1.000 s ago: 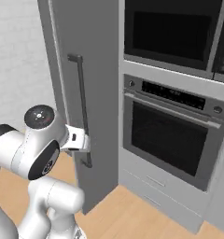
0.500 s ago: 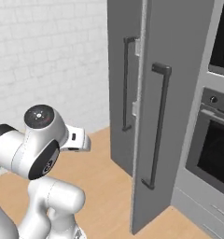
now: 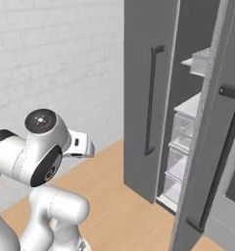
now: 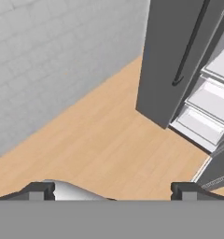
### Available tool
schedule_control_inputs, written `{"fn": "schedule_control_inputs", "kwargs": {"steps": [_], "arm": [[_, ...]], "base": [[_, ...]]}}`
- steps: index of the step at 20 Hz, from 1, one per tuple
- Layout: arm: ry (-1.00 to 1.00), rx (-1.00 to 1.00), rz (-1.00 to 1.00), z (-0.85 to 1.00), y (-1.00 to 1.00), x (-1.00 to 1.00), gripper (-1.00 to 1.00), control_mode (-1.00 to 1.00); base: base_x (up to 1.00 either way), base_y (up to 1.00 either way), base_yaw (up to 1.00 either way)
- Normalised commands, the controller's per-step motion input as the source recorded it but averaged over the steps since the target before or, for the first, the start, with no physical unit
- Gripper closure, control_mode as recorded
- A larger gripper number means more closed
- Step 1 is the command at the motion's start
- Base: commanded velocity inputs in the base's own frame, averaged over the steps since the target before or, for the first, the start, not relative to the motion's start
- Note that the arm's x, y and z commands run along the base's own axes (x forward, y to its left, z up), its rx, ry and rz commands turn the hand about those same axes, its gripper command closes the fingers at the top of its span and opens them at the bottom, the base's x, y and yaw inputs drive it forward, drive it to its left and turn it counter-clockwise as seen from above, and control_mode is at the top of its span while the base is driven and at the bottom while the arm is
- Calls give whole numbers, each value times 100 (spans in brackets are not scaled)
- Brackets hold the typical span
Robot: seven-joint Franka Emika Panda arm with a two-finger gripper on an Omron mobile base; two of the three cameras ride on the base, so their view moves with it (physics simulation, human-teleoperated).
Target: Place one squash and one chicken drumstick in each tupperware on the nearby counter, to pack two identical lunches.
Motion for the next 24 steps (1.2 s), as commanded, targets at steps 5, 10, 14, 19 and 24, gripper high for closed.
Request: {"fn": "schedule_control_inputs", "kwargs": {"steps": [5, 10, 14, 19, 24], "arm": [[0, 0, 0, 0, 0, 0, -100, 100], [0, 0, 0, 0, 0, 0, -100, 100], [0, 0, 0, 0, 0, 0, -100, 100], [0, 0, 0, 0, 0, 0, -100, 100], [0, 0, 0, 0, 0, 0, -100, 100]], "base": [[100, 10, -54], [100, -2, -49], [84, -1, -42], [18, -8, -35], [-2, -11, -31]]}}
